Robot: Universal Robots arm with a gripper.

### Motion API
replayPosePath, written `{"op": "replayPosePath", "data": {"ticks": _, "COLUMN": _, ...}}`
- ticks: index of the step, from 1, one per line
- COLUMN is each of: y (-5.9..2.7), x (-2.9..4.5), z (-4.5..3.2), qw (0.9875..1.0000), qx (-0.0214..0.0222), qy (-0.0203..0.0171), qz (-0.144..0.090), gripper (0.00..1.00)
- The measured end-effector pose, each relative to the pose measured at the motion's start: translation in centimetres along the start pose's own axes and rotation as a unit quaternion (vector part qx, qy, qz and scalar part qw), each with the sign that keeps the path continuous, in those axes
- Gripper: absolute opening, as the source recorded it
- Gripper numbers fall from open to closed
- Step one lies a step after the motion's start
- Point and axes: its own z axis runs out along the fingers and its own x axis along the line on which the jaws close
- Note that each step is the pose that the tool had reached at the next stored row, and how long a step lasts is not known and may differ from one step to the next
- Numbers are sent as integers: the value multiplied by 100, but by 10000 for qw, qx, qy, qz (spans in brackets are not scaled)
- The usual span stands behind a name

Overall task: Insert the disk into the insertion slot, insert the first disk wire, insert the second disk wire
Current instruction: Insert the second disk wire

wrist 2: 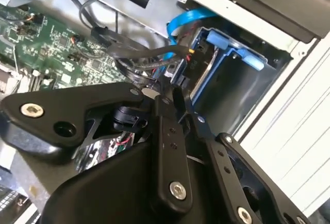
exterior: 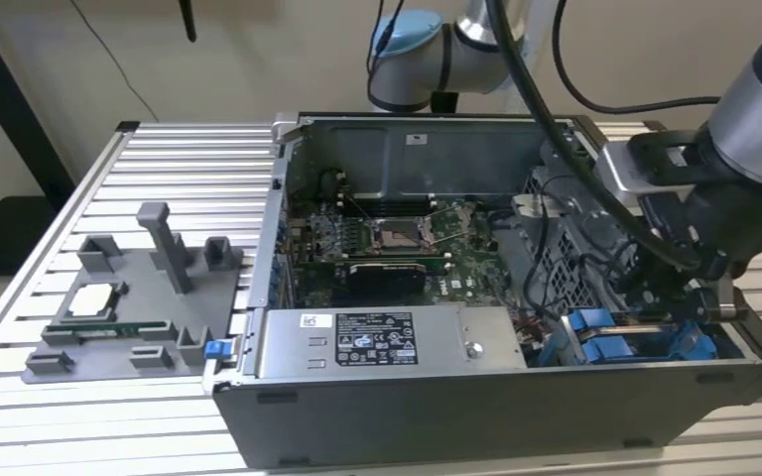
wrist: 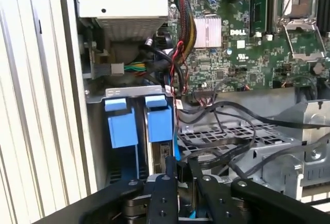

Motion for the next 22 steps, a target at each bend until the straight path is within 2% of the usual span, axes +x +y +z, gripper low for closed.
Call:
{"op": "replayPosePath", "data": {"ticks": 3, "y": -4, "x": -44, "z": 36, "qw": 10000, "qx": 7, "qy": 85, "qz": -9, "gripper": 0}}
{"op": "replayPosePath", "data": {"ticks": 5, "y": -11, "x": -44, "z": 56, "qw": 9999, "qx": 9, "qy": 114, "qz": -13, "gripper": 0}}
{"op": "replayPosePath", "data": {"ticks": 22, "y": -41, "x": -7, "z": 98, "qw": 9999, "qx": -7, "qy": 126, "qz": -10, "gripper": 0}}
